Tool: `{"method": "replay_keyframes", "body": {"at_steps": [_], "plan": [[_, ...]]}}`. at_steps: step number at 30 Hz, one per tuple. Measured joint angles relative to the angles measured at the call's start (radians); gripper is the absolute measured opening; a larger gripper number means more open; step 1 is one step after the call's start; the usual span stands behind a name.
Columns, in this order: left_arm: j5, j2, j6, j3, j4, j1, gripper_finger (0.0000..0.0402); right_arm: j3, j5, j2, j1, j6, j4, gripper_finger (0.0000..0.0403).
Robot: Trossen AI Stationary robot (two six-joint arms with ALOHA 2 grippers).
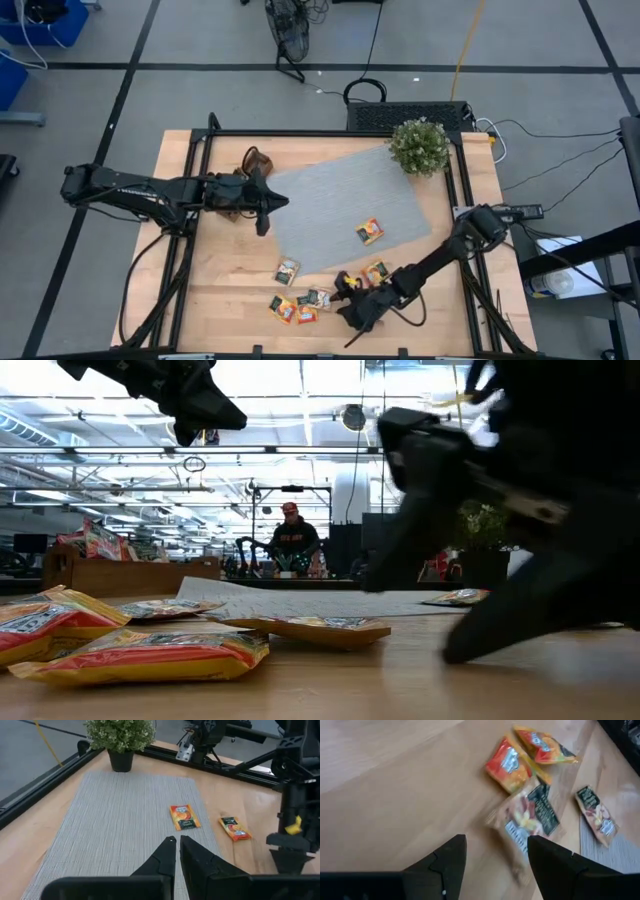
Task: Pick & Place Tea
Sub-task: Put the brown tea bag into the middle section of the wooden organizer
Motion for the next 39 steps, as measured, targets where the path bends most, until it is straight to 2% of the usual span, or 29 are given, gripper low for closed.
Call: {"method": "replay_keyframes", "body": {"at_steps": [11, 14, 18, 24, 27, 31, 35, 39], "plan": [[0.0, 0.0, 0.0, 0.0, 0.0, 0.0, 0.0031, 0.035, -0.041, 0.039, -0.076, 0.003, -0.027, 0.0196], [0.0, 0.0, 0.001, 0.0, 0.0, 0.0, 0.0031, 0.034, -0.064, 0.04, -0.085, 0.009, -0.043, 0.0184], [0.0, 0.0, 0.001, 0.0, 0.0, 0.0, 0.0031, 0.034, -0.069, 0.041, -0.089, 0.044, -0.058, 0.0133], [0.0, 0.0, 0.002, 0.0, 0.0, 0.0, 0.0031, 0.033, -0.073, 0.042, -0.091, 0.052, -0.055, 0.0018], [0.0, 0.0, 0.002, 0.0, 0.0, 0.0, 0.0031, 0.031, -0.056, 0.043, -0.084, 0.051, -0.034, 0.0012], [0.0, 0.0, 0.002, 0.0, 0.001, 0.0, 0.0031, 0.032, 0.089, 0.034, -0.042, -0.034, 0.002, 0.0005], [0.0, 0.0, 0.002, 0.0, 0.001, 0.0, 0.0031, 0.056, 0.356, 0.025, 0.005, -0.22, 0.003, 0.0003], [0.0, 0.0, 0.002, 0.001, 0.001, 0.0, 0.0031, 0.06, 0.629, 0.026, -0.006, -0.444, 0.1, 0.0002]]}}
